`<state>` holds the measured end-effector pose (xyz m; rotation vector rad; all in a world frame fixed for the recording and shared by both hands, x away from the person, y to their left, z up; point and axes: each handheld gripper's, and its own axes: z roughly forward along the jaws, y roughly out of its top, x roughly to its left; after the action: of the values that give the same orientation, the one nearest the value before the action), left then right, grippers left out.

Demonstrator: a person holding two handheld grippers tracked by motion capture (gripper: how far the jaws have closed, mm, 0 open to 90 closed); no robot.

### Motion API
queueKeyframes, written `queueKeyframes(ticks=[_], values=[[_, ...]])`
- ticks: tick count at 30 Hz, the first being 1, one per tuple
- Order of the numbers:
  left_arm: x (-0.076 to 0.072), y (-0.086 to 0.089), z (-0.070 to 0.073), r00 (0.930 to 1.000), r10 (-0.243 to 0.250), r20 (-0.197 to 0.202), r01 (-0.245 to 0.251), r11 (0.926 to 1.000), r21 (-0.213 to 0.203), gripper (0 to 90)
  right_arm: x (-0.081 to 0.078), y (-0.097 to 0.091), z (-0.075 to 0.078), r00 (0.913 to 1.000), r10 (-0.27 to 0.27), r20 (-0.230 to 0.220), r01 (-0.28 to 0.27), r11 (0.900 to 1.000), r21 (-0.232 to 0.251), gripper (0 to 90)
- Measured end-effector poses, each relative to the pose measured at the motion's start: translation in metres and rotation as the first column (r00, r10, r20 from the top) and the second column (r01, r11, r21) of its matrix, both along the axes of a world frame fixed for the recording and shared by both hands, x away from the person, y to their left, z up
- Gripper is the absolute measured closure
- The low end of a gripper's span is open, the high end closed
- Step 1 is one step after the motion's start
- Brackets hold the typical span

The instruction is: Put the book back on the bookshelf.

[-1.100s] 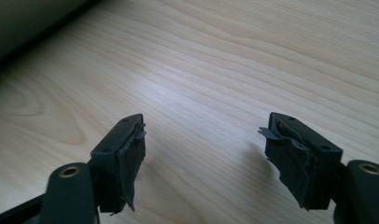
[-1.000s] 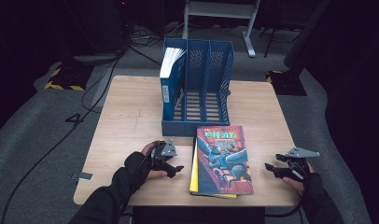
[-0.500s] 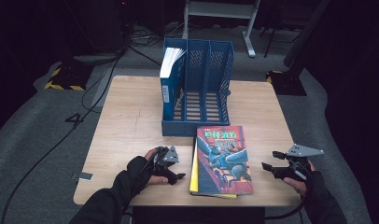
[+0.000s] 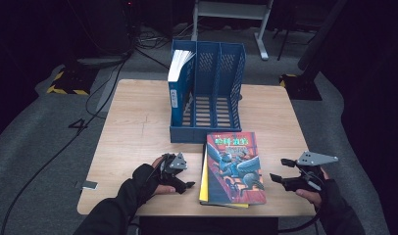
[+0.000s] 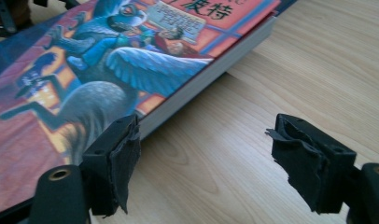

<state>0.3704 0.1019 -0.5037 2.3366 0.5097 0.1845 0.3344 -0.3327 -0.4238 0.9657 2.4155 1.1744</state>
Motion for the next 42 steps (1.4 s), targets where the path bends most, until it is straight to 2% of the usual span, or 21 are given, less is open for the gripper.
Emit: queueKeyframes(ticks=[6,9,15,19,20,24,30,34,38,42], values=[[0.001,-0.001,0.000,1.0000,0.001,-0.006,-0.001,1.0000,-0.003,14.7,-0.005,0.013,0.004,0.9983,0.056,-0.017,-0.055,0.9984,0.007,24.0],[0.002,-0.001,0.000,1.0000,-0.004,-0.004,0.004,1.0000,0.002,14.6,-0.006,0.022,0.004,0.9941,0.101,-0.038,-0.101,0.9949,0.000,23.8],[0.002,-0.001,0.000,1.0000,0.001,-0.003,-0.001,1.0000,-0.004,14.6,-0.005,0.031,0.001,0.9883,0.132,-0.076,-0.133,0.9910,-0.012,23.9],[0.003,-0.002,0.000,1.0000,-0.004,-0.002,0.004,1.0000,-0.001,14.6,-0.004,0.036,-0.004,0.9771,0.165,-0.134,-0.168,0.9856,-0.017,24.0],[0.004,-0.003,0.000,1.0000,-0.006,-0.003,0.006,1.0000,0.001,14.6,-0.003,0.040,-0.007,0.9710,0.178,-0.160,-0.186,0.9821,-0.033,23.7],[0.005,-0.003,0.000,1.0000,-0.009,-0.002,0.009,1.0000,-0.001,14.6,-0.001,0.044,-0.008,0.9670,0.177,-0.183,-0.187,0.9819,-0.034,22.5],[0.006,-0.003,0.000,0.9999,-0.011,-0.002,0.011,0.9999,-0.002,14.6,0.005,0.048,-0.009,0.9545,0.201,-0.220,-0.213,0.9765,-0.032,21.3],[0.006,-0.003,0.000,0.9999,-0.012,-0.003,0.012,0.9999,-0.002,14.6,0.008,0.051,-0.008,0.9533,0.206,-0.221,-0.220,0.9747,-0.041,20.0],[0.007,-0.004,0.000,0.9999,-0.011,-0.001,0.011,0.9999,-0.002,14.6,0.006,0.055,-0.005,0.9601,0.204,-0.191,-0.220,0.9734,-0.065,22.5],[0.007,-0.005,0.000,1.0000,-0.006,-0.003,0.006,1.0000,0.001,14.7,0.008,0.059,-0.001,0.9613,0.215,-0.172,-0.228,0.9719,-0.058,23.1]])
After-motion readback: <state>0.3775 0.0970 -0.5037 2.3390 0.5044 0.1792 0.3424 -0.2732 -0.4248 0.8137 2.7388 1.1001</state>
